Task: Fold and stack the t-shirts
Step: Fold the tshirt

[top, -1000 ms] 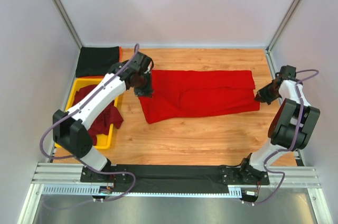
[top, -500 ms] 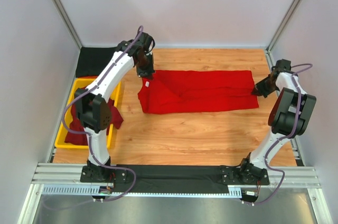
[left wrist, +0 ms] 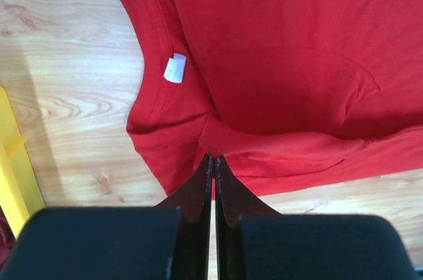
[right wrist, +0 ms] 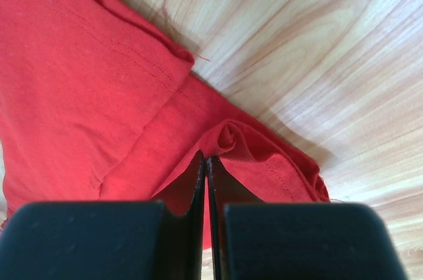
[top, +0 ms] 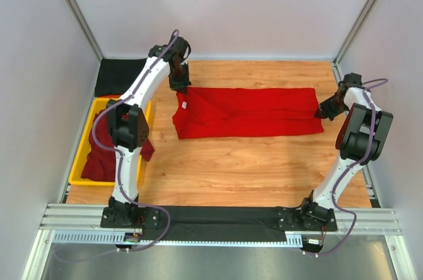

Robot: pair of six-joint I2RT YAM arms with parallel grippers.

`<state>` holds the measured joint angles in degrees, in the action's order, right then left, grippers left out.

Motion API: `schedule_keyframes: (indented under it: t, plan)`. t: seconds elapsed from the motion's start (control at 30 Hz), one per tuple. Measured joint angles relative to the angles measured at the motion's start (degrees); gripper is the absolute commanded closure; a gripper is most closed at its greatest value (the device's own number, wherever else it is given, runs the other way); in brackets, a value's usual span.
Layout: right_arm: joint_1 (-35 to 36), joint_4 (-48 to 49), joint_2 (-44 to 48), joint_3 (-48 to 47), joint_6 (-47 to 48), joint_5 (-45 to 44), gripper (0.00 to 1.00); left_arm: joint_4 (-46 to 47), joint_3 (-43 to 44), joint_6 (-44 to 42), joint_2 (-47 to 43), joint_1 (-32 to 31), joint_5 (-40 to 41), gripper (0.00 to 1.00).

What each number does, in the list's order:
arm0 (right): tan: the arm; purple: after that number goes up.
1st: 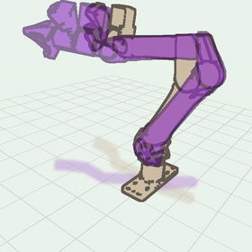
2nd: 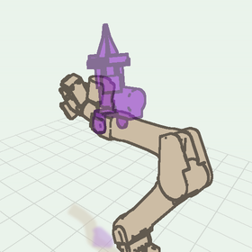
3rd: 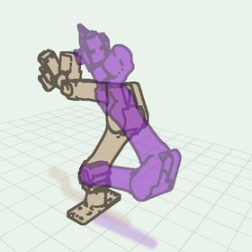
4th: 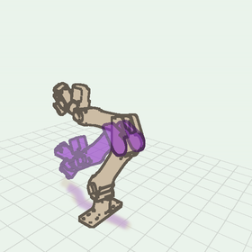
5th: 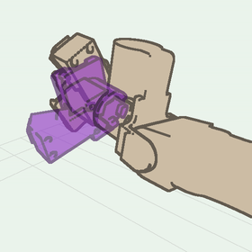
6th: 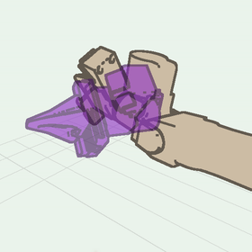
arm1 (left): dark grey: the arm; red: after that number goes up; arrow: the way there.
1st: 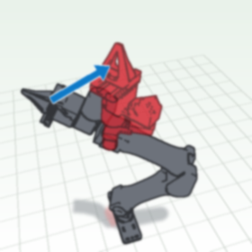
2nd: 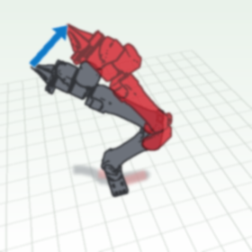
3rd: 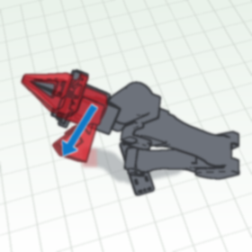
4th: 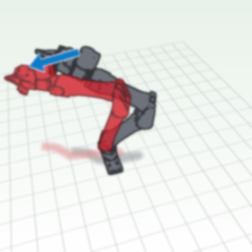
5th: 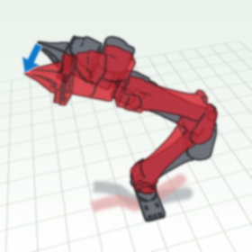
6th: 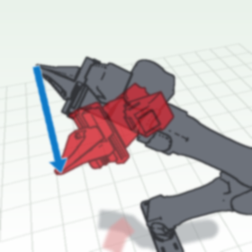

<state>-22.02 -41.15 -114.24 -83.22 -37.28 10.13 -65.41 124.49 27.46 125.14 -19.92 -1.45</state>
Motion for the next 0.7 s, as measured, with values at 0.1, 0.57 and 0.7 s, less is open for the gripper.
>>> schedule_keyframes:
  t: [0.1, 0.57, 0.7]
  plan:
    - [-0.02, -0.02, -0.72, -0.70, -0.09, 0.02, 1.00, 0.55, 0.57, -0.57, 1.03, 0.74, -0.42, 1.00]
    - [0.42, 1.07, -3.56, -4.63, -0.90, 1.55, 1.00, 4.11, 3.10, -0.81, 6.69, 1.70, -1.53, 1.00]
    - [0.59, 1.14, -4.61, -5.38, -1.16, 1.57, 1.00, 4.63, 3.19, -0.81, 7.50, 2.10, -1.20, 1.00]
